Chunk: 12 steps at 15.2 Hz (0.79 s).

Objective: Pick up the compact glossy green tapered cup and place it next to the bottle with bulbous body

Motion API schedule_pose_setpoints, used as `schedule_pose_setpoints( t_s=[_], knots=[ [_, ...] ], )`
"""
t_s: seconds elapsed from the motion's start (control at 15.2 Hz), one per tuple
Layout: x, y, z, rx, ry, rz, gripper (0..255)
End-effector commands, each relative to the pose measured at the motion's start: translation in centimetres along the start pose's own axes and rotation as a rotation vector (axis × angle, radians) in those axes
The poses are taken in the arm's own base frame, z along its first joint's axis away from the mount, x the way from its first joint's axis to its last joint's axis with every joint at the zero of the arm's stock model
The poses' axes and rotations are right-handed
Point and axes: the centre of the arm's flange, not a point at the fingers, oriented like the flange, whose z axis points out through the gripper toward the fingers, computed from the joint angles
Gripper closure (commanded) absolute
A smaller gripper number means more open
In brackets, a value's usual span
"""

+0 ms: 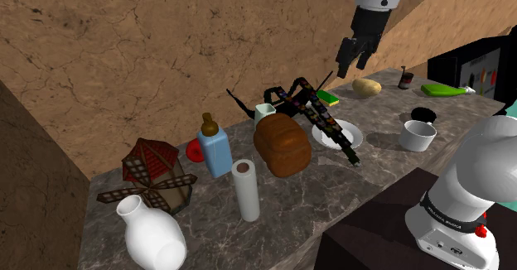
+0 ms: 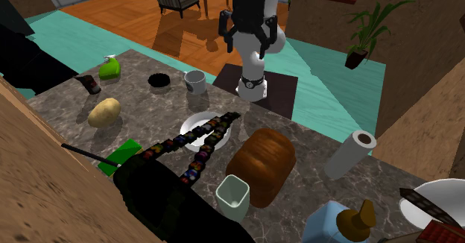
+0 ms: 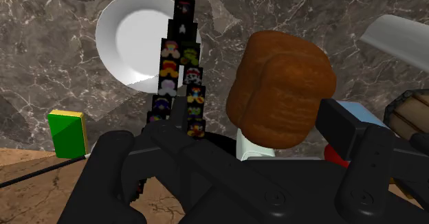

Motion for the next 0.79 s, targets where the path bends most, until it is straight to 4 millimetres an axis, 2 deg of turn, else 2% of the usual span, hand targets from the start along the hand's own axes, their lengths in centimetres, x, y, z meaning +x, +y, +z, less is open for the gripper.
schedule_pose_setpoints(
  t_s=[0.0,0.73],
  knots=[
    [0.0,0.0,0.0,0.000,0.000,0.000,0],
    [10.7,-4.5,9.0,0.016,-0.024,0.012,0]
  ],
)
